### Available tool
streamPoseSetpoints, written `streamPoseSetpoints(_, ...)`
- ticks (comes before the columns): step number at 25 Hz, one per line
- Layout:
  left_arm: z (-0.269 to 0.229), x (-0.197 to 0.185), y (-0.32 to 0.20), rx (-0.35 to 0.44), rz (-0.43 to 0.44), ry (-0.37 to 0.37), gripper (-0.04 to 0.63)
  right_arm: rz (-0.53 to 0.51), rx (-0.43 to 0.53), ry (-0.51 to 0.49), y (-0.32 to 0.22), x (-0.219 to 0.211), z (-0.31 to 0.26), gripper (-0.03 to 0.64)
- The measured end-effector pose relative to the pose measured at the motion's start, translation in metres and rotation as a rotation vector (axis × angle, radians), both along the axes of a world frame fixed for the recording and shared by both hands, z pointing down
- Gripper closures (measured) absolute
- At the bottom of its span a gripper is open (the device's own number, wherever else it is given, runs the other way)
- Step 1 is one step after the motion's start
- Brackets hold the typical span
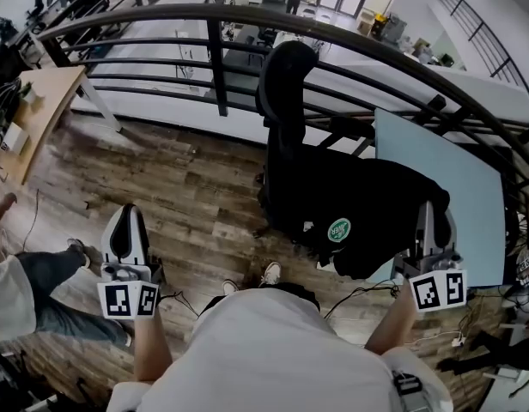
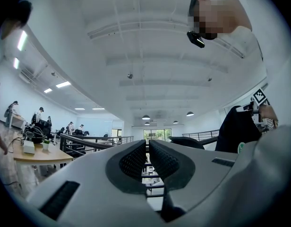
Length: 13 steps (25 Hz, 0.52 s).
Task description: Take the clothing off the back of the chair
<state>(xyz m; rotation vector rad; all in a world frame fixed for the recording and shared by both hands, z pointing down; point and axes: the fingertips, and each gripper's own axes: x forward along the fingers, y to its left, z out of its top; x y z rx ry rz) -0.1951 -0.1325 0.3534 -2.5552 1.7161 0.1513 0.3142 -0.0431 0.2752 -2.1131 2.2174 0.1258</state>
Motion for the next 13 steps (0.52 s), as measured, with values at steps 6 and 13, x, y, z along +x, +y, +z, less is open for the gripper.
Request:
streamPoseSetpoints(6,-0.001,0.007,-0.012,0.007,0.013,0.002,0.555,0.012,-0.006,0.006,-0.008,0.004,0.001,0.575)
streamPoseSetpoints(13,-0.009,0.011,-0.021,0.010,0.006,0.004,0.555,0.007,0.000,0.011,-0.019,0.008,-0.007,0.575)
